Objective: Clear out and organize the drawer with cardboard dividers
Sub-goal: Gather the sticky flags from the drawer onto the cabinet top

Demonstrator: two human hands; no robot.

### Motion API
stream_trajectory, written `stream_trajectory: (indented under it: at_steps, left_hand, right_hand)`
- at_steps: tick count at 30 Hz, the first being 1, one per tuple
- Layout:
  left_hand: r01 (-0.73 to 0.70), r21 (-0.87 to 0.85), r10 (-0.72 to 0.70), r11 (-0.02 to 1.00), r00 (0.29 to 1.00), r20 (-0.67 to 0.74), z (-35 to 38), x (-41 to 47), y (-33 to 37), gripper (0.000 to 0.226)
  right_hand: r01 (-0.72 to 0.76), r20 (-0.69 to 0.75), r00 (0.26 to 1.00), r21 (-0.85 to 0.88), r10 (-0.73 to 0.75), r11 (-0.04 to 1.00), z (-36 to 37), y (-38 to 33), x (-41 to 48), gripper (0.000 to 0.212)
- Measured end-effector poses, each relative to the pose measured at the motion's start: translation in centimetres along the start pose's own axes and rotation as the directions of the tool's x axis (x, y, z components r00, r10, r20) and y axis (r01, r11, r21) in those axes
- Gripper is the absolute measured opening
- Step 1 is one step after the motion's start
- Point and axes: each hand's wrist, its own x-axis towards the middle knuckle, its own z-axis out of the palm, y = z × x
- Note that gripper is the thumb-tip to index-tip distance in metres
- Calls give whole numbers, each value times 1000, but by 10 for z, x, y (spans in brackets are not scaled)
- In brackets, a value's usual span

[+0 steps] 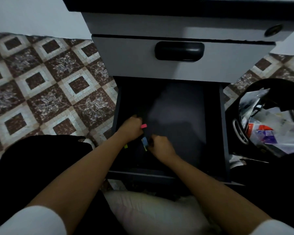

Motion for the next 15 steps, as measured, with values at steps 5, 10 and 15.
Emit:
stream_trajectory:
  at_steps: [5,10,15]
  left_hand:
    - [-21,60,23,998,999,-25,-3,2,-1,25]
    - [-31,98,33,995,999,-19,-3,1,1,26]
    - [8,2,-8,1000,1000,-1,-4,-1,3,23]
  right_hand:
    - [38,-48,998,-222,-50,974,4,-9,-2,34]
    - [48,-11,999,-285,-53,957,7,-14,-1,32]
    - [81,-3,996,-265,-85,961,9,-14,-1,35]
